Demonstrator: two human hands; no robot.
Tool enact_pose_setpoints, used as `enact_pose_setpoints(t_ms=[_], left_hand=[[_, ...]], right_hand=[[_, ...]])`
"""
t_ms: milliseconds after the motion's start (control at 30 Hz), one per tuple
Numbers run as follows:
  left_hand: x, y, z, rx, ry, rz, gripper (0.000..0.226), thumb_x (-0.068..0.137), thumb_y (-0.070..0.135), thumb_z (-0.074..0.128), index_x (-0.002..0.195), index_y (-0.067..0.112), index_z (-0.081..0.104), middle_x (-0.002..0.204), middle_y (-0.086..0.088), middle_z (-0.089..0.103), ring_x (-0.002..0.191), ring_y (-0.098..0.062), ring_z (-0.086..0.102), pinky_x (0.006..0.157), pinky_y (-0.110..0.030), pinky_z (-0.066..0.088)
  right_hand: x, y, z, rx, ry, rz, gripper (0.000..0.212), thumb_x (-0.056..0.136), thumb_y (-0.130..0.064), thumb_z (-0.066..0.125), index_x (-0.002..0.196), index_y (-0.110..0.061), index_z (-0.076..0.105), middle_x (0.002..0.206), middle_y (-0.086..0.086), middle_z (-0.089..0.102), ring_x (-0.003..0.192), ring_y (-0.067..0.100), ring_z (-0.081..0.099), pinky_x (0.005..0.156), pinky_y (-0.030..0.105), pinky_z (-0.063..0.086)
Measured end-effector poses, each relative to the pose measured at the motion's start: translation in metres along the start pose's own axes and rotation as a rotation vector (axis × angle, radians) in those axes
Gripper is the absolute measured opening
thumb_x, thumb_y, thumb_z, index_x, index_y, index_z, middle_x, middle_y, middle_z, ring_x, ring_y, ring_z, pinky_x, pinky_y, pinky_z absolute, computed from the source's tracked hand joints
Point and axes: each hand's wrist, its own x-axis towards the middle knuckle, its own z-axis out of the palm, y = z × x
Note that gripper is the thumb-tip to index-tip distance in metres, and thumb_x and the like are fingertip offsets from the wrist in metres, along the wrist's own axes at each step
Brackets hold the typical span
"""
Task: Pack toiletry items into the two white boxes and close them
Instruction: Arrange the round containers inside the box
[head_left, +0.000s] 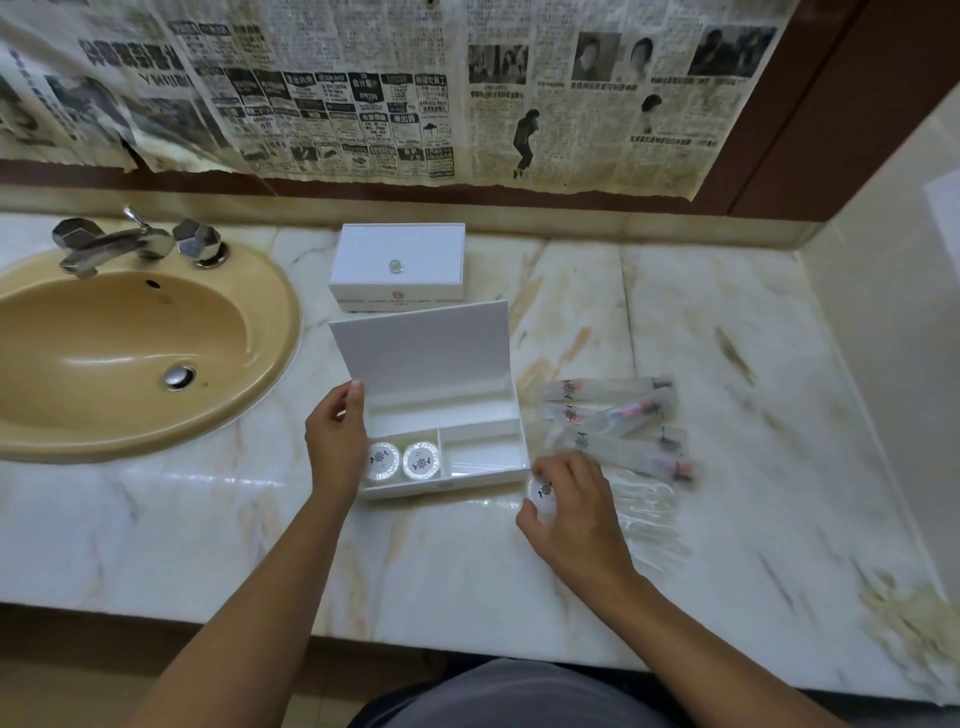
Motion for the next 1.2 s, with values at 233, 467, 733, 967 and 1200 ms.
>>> enact_pose_setpoints(t_ms=[233, 467, 733, 967, 1200], left_hand=[[-0.002, 0.003, 0.000, -0.006, -0.005, -0.008, 0.014, 0.100, 0.029, 0.055, 0.102, 0.021, 0.066, 0.092, 0.016, 0.065, 0.077, 0.018, 0.058, 0.071, 0.001, 0.039], [-0.001, 0.002, 0.000, -0.007, -0.005, -0.003, 0.019, 0.100, 0.030, 0.054, 0.100, 0.019, 0.069, 0.093, 0.011, 0.069, 0.083, 0.002, 0.061, 0.075, -0.014, 0.043], [0.001, -0.002, 0.000, -0.014, -0.011, -0.010, 0.025, 0.099, 0.034, 0.055, 0.103, 0.015, 0.071, 0.096, 0.005, 0.071, 0.077, 0.004, 0.059, 0.071, -0.010, 0.042], [0.002, -0.002, -0.001, -0.025, -0.008, -0.026, 0.027, 0.099, 0.034, 0.056, 0.110, 0.015, 0.071, 0.103, 0.007, 0.071, 0.084, 0.001, 0.062, 0.074, -0.011, 0.042], [0.001, -0.001, -0.001, -0.013, -0.005, -0.014, 0.026, 0.099, 0.033, 0.055, 0.109, 0.015, 0.071, 0.102, 0.006, 0.071, 0.088, 0.001, 0.062, 0.080, -0.019, 0.046]], right_hand=[[0.022, -0.035, -0.001, 0.056, 0.056, -0.167, 0.015, 0.072, -0.014, 0.069, 0.076, -0.016, 0.054, 0.086, -0.007, 0.045, 0.081, 0.009, 0.042, 0.076, 0.017, 0.035], [0.061, -0.085, 0.031, 0.037, -0.074, -0.303, 0.016, 0.077, -0.020, 0.065, 0.074, -0.010, 0.053, 0.086, 0.002, 0.044, 0.077, 0.020, 0.043, 0.070, 0.028, 0.041], [0.062, -0.080, 0.053, -0.180, -0.109, -0.355, 0.022, 0.084, -0.028, 0.056, 0.067, -0.015, 0.063, 0.081, 0.000, 0.048, 0.078, 0.023, 0.049, 0.068, 0.035, 0.045], [0.074, -0.082, 0.042, -0.335, -0.108, -0.299, 0.007, 0.072, -0.026, 0.074, 0.074, -0.021, 0.069, 0.078, -0.004, 0.054, 0.080, 0.022, 0.052, 0.073, 0.036, 0.045], [0.069, -0.093, 0.047, -0.456, -0.218, -0.314, 0.023, 0.063, -0.020, 0.079, 0.047, -0.024, 0.062, 0.062, -0.007, 0.048, 0.068, 0.020, 0.047, 0.067, 0.033, 0.034]])
